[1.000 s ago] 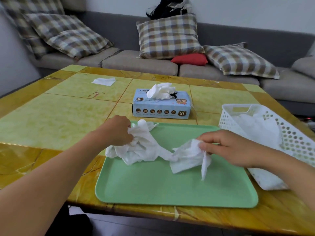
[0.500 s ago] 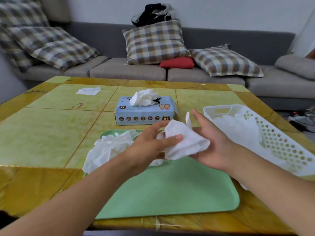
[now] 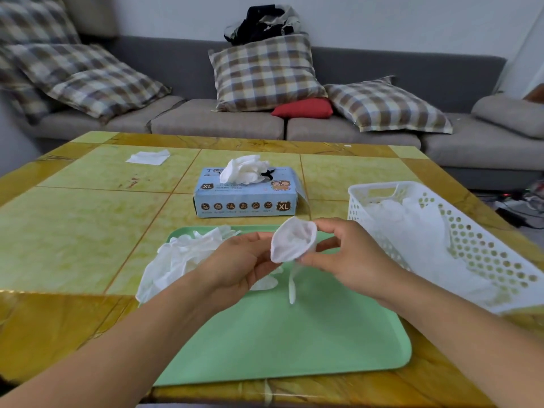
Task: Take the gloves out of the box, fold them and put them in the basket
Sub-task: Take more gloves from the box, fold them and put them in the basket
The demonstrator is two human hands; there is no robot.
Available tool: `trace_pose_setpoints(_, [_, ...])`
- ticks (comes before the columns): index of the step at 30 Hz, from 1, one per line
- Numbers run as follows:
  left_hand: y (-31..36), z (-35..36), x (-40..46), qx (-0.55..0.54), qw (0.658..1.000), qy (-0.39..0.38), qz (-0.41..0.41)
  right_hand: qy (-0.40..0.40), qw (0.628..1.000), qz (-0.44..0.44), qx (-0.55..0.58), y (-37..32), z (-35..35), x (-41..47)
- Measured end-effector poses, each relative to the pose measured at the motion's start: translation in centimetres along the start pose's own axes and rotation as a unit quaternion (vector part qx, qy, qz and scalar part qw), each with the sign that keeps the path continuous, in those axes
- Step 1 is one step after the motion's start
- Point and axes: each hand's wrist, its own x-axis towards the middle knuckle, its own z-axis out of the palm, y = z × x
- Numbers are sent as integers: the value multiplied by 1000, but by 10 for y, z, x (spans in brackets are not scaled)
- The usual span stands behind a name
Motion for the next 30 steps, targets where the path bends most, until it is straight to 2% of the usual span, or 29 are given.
trace_pose_setpoints(3, [0,5,-5,118,992,-26,35,76,993,-8,87,-2,-4,8])
trace_pose_setpoints(4, [0,4,-5,208,976,-13,70,91,990,-10,108,-5,-9,10])
trace_pose_setpoints(6, [4,1,-4,394,908,41,138,84,983,-13,162,-16,-20,12])
trace_pose_setpoints(7, [7,1,-5,446,878,48,166,59,978,-9,198,-21,-24,13])
trace_pose_setpoints(8, [11,2,-7,458,869,26,184,25,971,3,238,-24,-25,13])
trace_pose_setpoints(11, [23,13,-17,335,920,-122,166,-76,937,66,333,-32,-27,10])
trace_pose_setpoints(12, [24,18,-20,304,928,-131,169,-97,928,84,350,-34,-25,9])
trace_pose_setpoints(15, [20,28,-22,294,930,-54,211,-118,896,105,416,-37,-17,7])
trace_pose_setpoints(18, [13,28,-16,278,929,42,242,-64,872,122,469,-35,-12,7])
trace_pose_setpoints(20, [13,25,-14,294,909,97,280,-59,893,127,428,-34,-8,1])
trace_pose_setpoints(23, [12,26,-16,335,878,90,329,-63,946,95,302,-33,5,-8])
trace_pose_setpoints(25, [12,28,-20,400,841,64,359,0,964,60,257,-36,11,-9])
trace_pose_setpoints(27, [13,27,-21,447,815,33,367,72,963,56,254,-34,8,-3])
trace_pose_setpoints(28, [14,27,-21,439,824,19,358,86,958,64,267,-33,4,0])
trace_pose_setpoints(30, [20,28,-23,353,887,-8,297,56,945,79,311,-31,-9,6])
